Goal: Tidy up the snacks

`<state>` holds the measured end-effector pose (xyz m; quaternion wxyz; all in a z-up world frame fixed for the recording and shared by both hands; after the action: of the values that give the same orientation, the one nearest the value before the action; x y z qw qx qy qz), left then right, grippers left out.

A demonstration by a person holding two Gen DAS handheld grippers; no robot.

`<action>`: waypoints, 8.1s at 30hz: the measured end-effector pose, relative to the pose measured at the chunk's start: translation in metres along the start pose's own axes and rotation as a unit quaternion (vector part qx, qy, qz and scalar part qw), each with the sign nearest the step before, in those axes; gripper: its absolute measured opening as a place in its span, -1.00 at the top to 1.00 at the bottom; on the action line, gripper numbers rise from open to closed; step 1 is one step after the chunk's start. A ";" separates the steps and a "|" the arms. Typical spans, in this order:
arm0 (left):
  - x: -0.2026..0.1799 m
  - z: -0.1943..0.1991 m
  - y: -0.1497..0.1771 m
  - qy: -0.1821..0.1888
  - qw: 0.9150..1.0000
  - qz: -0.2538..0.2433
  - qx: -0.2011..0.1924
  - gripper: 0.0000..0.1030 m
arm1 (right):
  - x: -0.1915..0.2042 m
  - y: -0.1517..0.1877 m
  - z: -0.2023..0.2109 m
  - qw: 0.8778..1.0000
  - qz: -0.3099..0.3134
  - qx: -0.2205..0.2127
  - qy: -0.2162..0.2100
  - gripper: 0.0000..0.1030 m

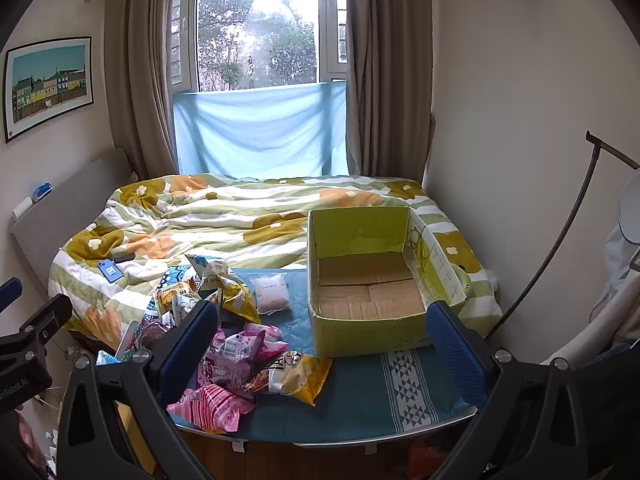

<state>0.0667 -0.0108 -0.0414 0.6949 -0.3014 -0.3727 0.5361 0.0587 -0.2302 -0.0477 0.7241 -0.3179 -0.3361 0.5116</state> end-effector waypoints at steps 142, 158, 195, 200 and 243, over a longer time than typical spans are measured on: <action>-0.114 -0.188 0.184 0.144 0.929 0.164 0.299 -0.25 | -0.043 0.146 -0.248 0.923 -0.113 0.324 -0.176 -0.17; -0.095 -0.127 0.085 0.093 0.966 0.114 0.213 -0.25 | -0.045 0.076 -0.168 0.947 -0.028 0.246 -0.204 -0.17; -0.272 -0.400 -0.117 0.235 0.944 -0.037 0.227 -0.86 | -0.172 -0.115 -0.313 0.981 -0.038 0.188 -0.011 -0.17; -0.247 -0.390 -0.106 0.224 0.948 -0.020 0.226 -0.86 | -0.172 -0.112 -0.329 0.979 -0.049 0.196 -0.013 -0.17; -0.156 -0.189 -0.093 0.129 0.986 -0.015 0.105 -0.86 | -0.129 -0.114 -0.204 0.991 0.012 0.122 -0.054 -1.00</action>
<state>0.2509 -0.1888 -0.0975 0.7729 -0.2877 -0.2256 0.5186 0.2516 -0.4085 -0.0937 0.7322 -0.2034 -0.3062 0.5734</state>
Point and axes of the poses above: each gripper's, at about its wrist camera, not at the fingertips, and z roughly against the way its jaws point, x to its left, y to its underside, the point moved 6 cm from there along -z, roughly the way its jaws point, and after that the axes turned 11 degrees about -z, right-handed, at the moved point
